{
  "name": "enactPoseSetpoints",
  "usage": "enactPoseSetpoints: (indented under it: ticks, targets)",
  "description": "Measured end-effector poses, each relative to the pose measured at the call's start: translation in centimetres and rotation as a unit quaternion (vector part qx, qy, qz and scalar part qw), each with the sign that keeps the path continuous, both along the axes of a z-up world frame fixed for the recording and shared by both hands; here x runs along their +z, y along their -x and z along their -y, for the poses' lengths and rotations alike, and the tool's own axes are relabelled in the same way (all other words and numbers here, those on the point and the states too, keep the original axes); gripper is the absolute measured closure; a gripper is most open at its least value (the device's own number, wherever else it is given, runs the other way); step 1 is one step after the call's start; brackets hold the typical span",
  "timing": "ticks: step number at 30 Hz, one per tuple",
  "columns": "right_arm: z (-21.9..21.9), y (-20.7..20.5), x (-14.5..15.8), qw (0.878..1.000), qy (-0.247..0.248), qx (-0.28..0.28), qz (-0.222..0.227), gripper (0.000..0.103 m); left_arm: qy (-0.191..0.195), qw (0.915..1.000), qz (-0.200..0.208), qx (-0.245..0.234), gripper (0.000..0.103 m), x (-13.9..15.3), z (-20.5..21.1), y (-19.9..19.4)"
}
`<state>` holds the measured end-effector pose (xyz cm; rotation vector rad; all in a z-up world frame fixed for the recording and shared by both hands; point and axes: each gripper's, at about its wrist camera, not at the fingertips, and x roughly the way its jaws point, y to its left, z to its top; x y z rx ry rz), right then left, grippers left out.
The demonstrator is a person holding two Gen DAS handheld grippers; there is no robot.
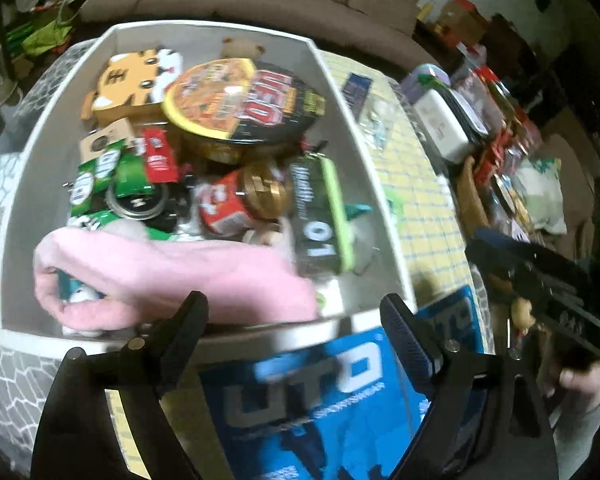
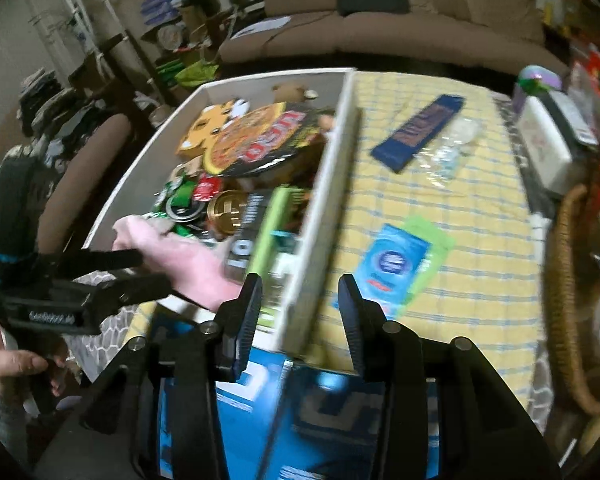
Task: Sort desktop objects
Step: 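Reach the right gripper to the clear bag with white contents and grasp it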
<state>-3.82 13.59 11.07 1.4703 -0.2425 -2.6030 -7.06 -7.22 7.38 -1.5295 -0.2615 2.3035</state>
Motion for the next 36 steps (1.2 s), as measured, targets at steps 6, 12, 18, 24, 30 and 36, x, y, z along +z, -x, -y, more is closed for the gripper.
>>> enactPoseSetpoints:
  ticks: [6,12,18,24,30,36]
  targets:
    - [-5.4,-0.9,-0.4,0.999,-0.004,-0.039,0.011,0.065,0.007,0.9987,-0.014,-0.047,0.013,1.3,-5.1,0.3]
    - [-9.8,-1.1,-2.5,0.998,0.0,-0.057,0.027,0.065,0.021,0.996,-0.029,-0.082,0.013,1.6,-10.6,1.4]
    - [-12.7,-0.5,-4.5,0.998,-0.005,-0.06,0.036,0.065,0.062,0.9934,-0.044,-0.086,0.013,0.4,-14.9,2.9]
    - [-15.2,0.1,-6.1,0.997,0.001,-0.067,0.042,0.065,0.088,0.9907,-0.049,-0.092,0.013,-0.9,-18.3,4.5]
    - [-17.5,1.2,-6.8,0.996,0.01,-0.075,0.039,0.065,0.113,0.9869,-0.057,-0.1,0.013,-1.6,-20.7,6.8]
    - [-19.3,3.0,-6.7,0.996,0.014,-0.089,0.025,0.065,0.137,0.9853,-0.056,-0.086,0.013,-2.8,-23.4,11.9]
